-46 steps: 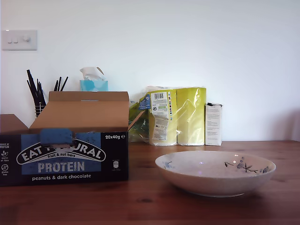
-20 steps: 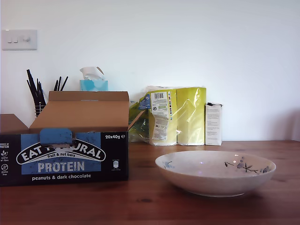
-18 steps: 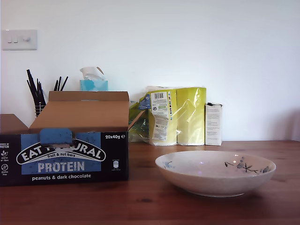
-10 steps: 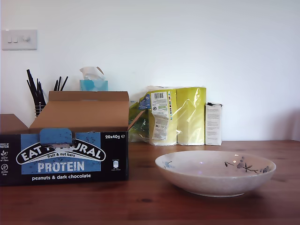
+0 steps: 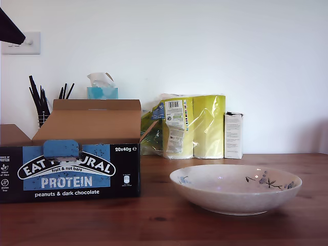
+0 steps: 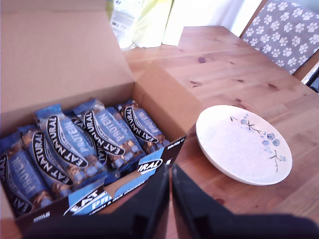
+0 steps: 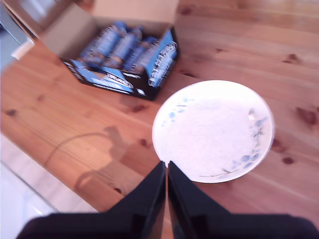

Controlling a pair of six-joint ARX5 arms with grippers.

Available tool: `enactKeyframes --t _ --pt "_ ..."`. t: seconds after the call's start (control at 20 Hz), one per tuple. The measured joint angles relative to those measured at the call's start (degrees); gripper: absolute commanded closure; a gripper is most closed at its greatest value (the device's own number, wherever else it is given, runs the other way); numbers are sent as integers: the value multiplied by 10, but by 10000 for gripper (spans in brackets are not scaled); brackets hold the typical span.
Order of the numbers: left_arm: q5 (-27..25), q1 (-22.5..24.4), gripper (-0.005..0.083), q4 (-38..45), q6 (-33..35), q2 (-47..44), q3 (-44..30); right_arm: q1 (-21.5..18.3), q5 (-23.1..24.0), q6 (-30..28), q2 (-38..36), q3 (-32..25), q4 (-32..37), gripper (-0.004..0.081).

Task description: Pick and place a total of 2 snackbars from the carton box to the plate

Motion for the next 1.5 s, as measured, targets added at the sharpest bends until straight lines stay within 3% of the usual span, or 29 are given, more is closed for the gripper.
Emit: enactKeyframes --t 0.25,0.45,0.5,0.6,0.65,0.7,1.1,1.5 --pt "-83 -36 793 -83 12 99 117 80 47 -2 13 4 9 783" --pt "-111 -51 763 -127 14 177 191 95 52 -2 34 5 41 783" --pt "-122 -56 656 -142 6 198 204 95 52 -2 35 5 50 783" --pt "-127 -63 241 -171 3 247 229 95 52 -2 33 5 60 783" --pt "-129 -67 98 -184 3 273 240 95 52 -2 32 6 62 783" --pt "-133 -71 47 -197 0 299 254 95 52 -2 32 6 64 783" --pt "-264 -84 49 -246 -60 453 376 95 54 -8 35 6 78 783" --pt "-285 -84 53 -199 -84 546 382 95 58 -15 47 6 82 783"
